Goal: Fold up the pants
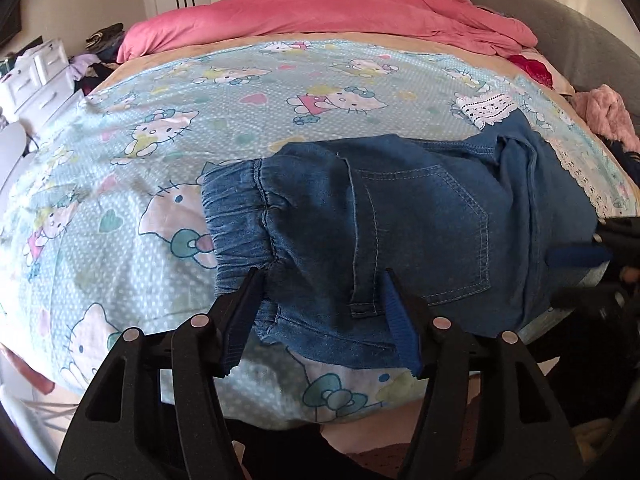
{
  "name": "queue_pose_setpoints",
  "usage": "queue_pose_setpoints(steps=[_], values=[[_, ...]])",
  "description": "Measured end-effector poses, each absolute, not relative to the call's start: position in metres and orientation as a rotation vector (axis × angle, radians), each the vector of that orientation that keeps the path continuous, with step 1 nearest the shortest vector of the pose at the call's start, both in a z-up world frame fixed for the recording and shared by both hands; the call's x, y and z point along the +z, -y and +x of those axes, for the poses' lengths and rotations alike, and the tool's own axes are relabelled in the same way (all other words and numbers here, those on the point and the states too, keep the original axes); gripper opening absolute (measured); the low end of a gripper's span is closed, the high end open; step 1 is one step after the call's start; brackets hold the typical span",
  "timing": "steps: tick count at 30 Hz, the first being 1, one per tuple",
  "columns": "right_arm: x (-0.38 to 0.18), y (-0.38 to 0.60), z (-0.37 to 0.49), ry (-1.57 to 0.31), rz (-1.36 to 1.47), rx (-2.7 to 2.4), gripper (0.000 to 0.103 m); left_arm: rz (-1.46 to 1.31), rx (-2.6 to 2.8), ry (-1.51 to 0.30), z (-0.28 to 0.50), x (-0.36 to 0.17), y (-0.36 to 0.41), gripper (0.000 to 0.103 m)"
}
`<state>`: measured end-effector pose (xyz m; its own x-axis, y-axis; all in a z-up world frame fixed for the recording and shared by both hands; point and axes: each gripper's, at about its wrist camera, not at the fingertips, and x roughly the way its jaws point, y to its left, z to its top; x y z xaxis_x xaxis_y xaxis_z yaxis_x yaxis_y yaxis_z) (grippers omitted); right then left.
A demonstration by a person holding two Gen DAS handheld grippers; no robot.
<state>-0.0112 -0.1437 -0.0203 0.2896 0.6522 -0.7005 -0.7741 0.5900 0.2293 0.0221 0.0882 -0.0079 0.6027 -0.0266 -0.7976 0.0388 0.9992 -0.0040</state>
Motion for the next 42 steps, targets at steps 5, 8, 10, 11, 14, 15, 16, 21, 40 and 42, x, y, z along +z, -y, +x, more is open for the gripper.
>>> queue_pose_setpoints(steps=[5,8,10,11,14,15,16,21,40,42], values=[[-0.059,0.132,0.003,-0.995,-0.211,0.863,0.037,0.013,-0.041,-0.916,0.021,-0.010,-0.086,0.054],[-0.056,0.131,-0.002,-0.978,-0.221,0.867,0.037,0.001,-0.035,-0.915,0.022,-0.011,-0.087,0.057],[-0.049,0.136,-0.001,-0.972,-0.175,0.880,0.037,-0.012,-0.031,-0.899,0.020,-0.007,-0.087,0.058],[-0.044,0.141,-0.001,-0.964,-0.152,0.886,0.038,-0.022,-0.034,-0.878,0.016,-0.002,-0.087,0.059],[-0.027,0.159,0.002,-0.908,-0.116,0.853,0.049,-0.057,-0.043,-0.842,0.005,0.012,-0.088,0.064],[-0.020,0.169,0.005,-0.888,-0.094,0.832,0.049,-0.060,-0.047,-0.830,0.003,0.017,-0.087,0.065],[-0.015,0.175,0.008,-0.876,-0.078,0.816,0.049,-0.056,-0.052,-0.820,0.000,0.022,-0.085,0.067],[0.003,0.217,0.024,-0.814,-0.012,0.695,0.059,-0.026,-0.108,-0.774,-0.005,0.046,-0.063,0.073],[0.022,0.253,0.098,-0.774,-0.075,0.492,0.073,-0.079,-0.478,-0.941,0.051,-0.003,0.061,0.057],[0.021,0.245,0.109,-0.787,-0.096,0.495,0.073,-0.103,-0.494,-0.961,0.058,-0.010,0.062,0.050]])
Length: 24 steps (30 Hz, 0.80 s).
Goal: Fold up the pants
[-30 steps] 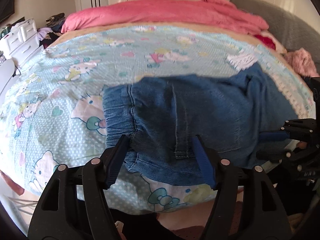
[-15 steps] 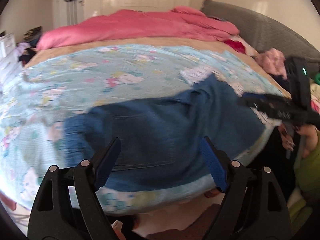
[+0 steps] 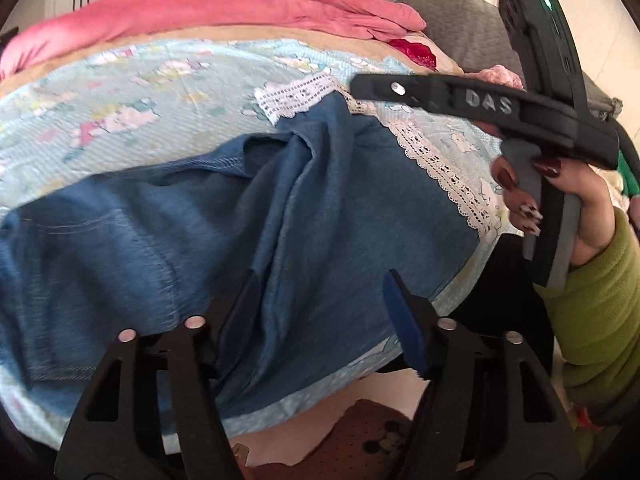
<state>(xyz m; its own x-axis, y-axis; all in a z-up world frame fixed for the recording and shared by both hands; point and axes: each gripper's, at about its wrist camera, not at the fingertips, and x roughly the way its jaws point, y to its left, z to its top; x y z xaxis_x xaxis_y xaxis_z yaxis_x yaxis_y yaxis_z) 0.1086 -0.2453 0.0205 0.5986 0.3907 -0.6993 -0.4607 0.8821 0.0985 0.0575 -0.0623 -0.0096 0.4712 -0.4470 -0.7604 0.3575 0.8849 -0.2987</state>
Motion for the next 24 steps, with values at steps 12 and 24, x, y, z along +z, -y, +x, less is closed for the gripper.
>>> queue_pose_setpoints(steps=[12,24], values=[[-0.010,0.194,0.180,-0.917,-0.165,0.494,0.073,-0.176,-0.503,-0.960,0.083,-0.030,0.068,0.015],[-0.061,0.174,0.240,-0.995,-0.261,0.280,0.041,-0.143,-0.594,-0.923,0.071,-0.035,0.085,0.005]])
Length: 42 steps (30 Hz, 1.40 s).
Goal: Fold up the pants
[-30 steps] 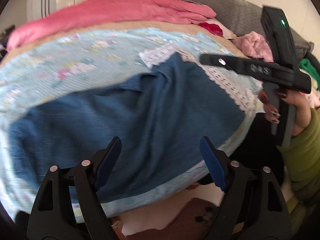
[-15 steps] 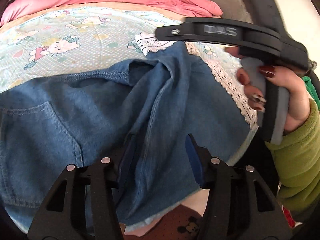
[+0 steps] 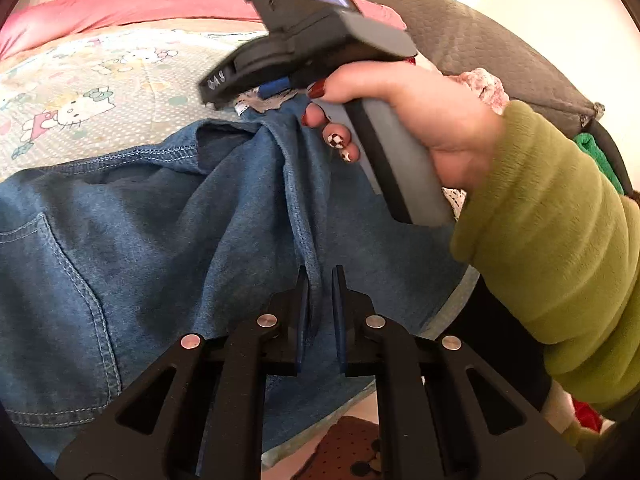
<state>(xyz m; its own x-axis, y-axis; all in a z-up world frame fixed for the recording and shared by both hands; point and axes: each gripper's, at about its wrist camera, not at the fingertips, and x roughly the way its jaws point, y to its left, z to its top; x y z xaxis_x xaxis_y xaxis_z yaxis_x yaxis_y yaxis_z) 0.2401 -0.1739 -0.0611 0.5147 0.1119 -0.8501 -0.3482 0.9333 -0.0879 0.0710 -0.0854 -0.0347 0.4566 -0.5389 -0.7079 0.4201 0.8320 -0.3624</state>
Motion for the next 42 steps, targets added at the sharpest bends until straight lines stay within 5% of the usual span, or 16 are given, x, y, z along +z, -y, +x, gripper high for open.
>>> queue_pose_setpoints(steps=[2,4,15,18,28,33,37,40,42], values=[[-0.057,0.186,0.241,-0.980,-0.209,0.292,0.018,-0.143,-0.594,-0.919,0.070,-0.034,0.086,0.005],[-0.048,0.200,0.237,-0.969,-0.126,0.303,0.009,-0.139,-0.585,-0.913,0.071,-0.033,0.084,0.005],[0.013,0.319,0.151,-0.811,0.150,0.289,0.008,-0.127,-0.533,-0.893,0.069,-0.033,0.078,0.016],[0.018,0.348,0.124,-0.804,0.185,0.265,0.008,-0.075,-0.517,-0.879,0.065,-0.032,0.076,0.001],[-0.018,0.420,0.058,-0.912,0.415,0.241,0.008,0.025,-0.545,-0.875,0.064,-0.036,0.084,0.000],[-0.035,0.429,0.050,-0.944,0.497,0.256,0.016,0.065,-0.543,-0.874,0.058,-0.035,0.088,0.000],[-0.037,0.434,0.055,-0.944,0.540,0.251,0.034,0.085,-0.537,-0.867,0.056,-0.034,0.089,0.000],[-0.036,0.435,0.053,-0.955,0.519,0.242,0.009,0.091,-0.537,-0.861,0.054,-0.031,0.087,0.000],[-0.032,0.436,0.046,-0.960,0.494,0.246,0.009,0.088,-0.546,-0.856,0.050,-0.027,0.085,0.000]])
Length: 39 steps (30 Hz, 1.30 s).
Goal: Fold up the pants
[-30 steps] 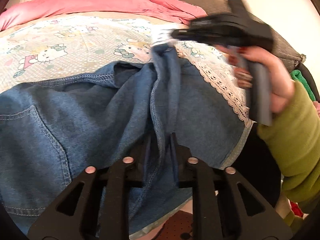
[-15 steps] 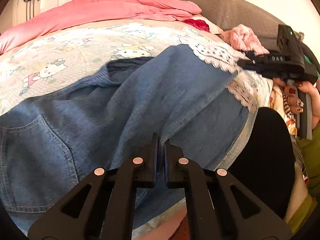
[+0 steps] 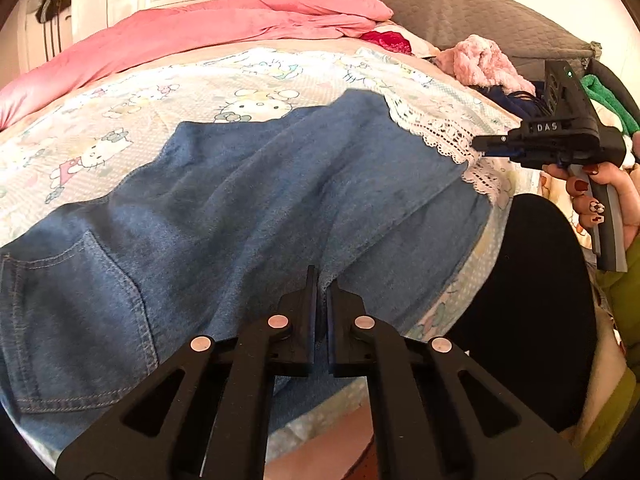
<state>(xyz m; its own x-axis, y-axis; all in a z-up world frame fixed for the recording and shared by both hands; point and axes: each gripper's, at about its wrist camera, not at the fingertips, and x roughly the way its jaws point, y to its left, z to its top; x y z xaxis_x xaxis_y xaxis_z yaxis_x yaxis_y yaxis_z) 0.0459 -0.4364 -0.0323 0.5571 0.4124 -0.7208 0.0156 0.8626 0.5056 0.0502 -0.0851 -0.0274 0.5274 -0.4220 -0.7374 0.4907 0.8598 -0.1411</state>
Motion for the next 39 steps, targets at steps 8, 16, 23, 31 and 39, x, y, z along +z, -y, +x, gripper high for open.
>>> queue_pose_setpoints(steps=[8,16,23,31,39], values=[[-0.030,0.440,0.022,-0.994,0.401,0.247,0.009,0.125,-0.611,-0.871,0.032,-0.024,0.088,0.000],[-0.034,0.429,0.011,-0.990,0.216,0.116,0.029,0.148,-0.617,-0.913,0.033,-0.040,0.094,0.000],[-0.013,0.332,-0.031,-0.867,-0.252,0.434,0.038,0.115,-0.621,-0.928,0.037,-0.044,0.091,0.000],[-0.046,0.263,-0.034,-0.854,-0.573,0.506,0.036,0.114,-0.627,-0.924,0.036,-0.042,0.089,0.000],[-0.059,0.275,-0.027,-0.963,-0.537,0.558,0.005,0.113,-0.647,-0.946,0.038,-0.046,0.089,0.006]])
